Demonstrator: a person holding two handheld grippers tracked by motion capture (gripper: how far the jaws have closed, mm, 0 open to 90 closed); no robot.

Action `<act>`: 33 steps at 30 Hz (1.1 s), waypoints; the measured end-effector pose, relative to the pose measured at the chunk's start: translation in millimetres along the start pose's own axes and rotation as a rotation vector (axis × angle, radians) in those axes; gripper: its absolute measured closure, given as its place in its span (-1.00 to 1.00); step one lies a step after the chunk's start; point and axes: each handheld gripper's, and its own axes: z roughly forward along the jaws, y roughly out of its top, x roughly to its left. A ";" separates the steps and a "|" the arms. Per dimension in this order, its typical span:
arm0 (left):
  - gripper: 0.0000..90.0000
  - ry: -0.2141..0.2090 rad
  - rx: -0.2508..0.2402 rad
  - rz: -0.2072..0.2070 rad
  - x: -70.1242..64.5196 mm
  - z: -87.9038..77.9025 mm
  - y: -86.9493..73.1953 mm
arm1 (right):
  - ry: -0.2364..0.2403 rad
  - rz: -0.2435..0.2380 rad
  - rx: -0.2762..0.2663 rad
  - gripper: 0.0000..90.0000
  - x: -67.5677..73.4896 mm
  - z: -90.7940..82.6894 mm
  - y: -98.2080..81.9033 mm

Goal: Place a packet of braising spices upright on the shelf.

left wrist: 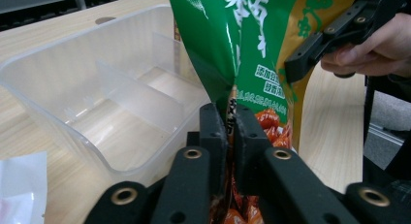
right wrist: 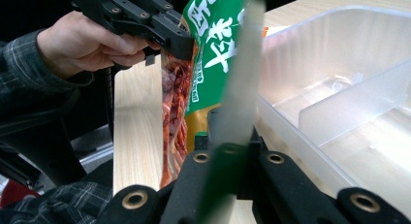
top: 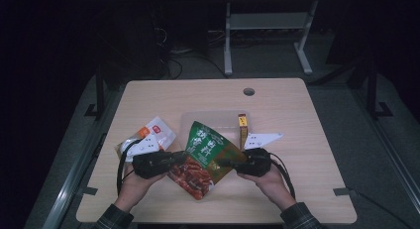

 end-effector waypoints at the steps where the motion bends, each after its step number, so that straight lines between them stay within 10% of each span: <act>1: 0.78 -0.010 0.009 0.002 0.4 -0.1 -1.6 | 0.006 -0.012 0.010 0.99 1.4 -1.3 2.3; 16: -0.26 0.054 0.038 -0.022 9.7 -10.8 -13.4 | 0.042 -0.105 0.029 0.99 10.5 -7.5 17.9; 33: -0.58 0.056 0.114 -0.029 2.0 -14.7 -38.0 | 0.016 -0.127 -0.044 0.99 8.1 -28.0 55.7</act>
